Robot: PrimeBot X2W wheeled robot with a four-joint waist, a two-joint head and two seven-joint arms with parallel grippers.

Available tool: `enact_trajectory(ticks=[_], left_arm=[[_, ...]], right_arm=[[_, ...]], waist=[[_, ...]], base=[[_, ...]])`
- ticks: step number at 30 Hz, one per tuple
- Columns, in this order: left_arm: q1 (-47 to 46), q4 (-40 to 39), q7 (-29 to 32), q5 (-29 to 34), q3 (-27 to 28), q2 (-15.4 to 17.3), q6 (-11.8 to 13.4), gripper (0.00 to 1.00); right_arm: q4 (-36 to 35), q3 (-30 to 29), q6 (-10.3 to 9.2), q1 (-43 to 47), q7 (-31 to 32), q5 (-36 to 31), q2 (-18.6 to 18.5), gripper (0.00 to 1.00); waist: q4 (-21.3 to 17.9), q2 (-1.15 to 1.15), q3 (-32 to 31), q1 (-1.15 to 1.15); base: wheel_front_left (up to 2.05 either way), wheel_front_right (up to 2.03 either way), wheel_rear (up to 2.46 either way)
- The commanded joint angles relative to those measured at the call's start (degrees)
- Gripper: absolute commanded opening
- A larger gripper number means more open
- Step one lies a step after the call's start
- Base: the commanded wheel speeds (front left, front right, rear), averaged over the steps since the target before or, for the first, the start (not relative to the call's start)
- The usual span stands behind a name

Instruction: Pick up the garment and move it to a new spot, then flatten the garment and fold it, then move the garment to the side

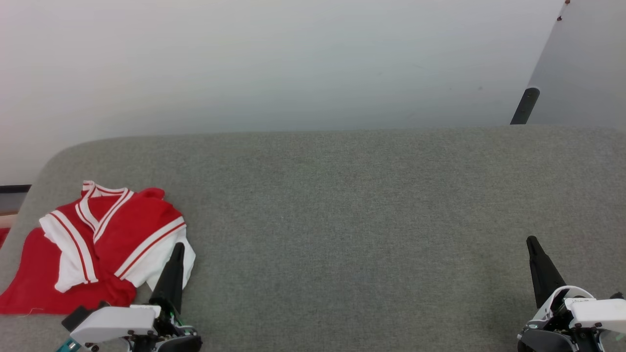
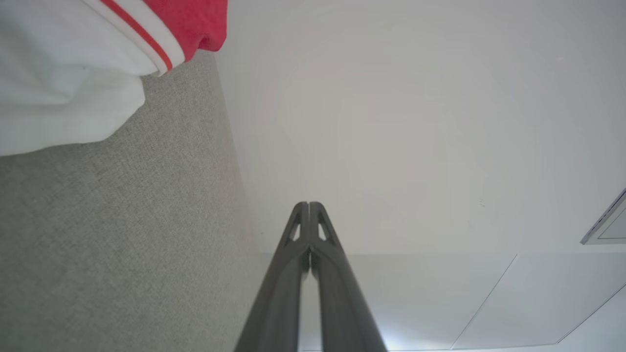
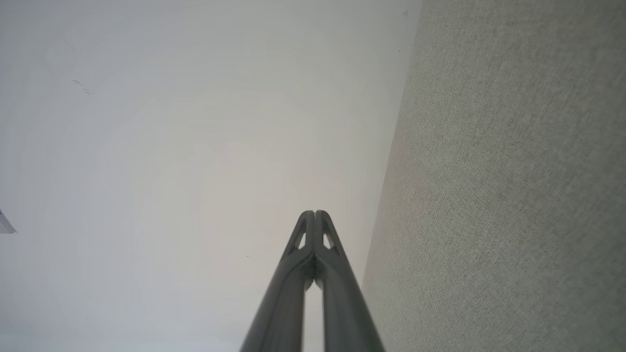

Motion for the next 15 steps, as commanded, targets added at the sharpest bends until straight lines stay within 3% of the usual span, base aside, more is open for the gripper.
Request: enact_trajectory(ticks=[1,15], left_arm=[[-0.56,0.03,0.02,0.09,0.08,-0.06,-0.18,0.0],[-0.56,0.03,0.02,0.09,0.07,-0.06,-0.18,0.0]], right_arm=[[-0.01,0.08,0.02,-0.2,-0.07,0.27,0.15,0.0],[-0.01,0.08,0.02,-0.2,-0.07,0.27,0.15,0.0]], waist=[[0.0,0.0,0.0,0.0],[0.0,0.0,0.0,0.0]], base=[[0.0,0.0,0.0],[0.0,0.0,0.0]])
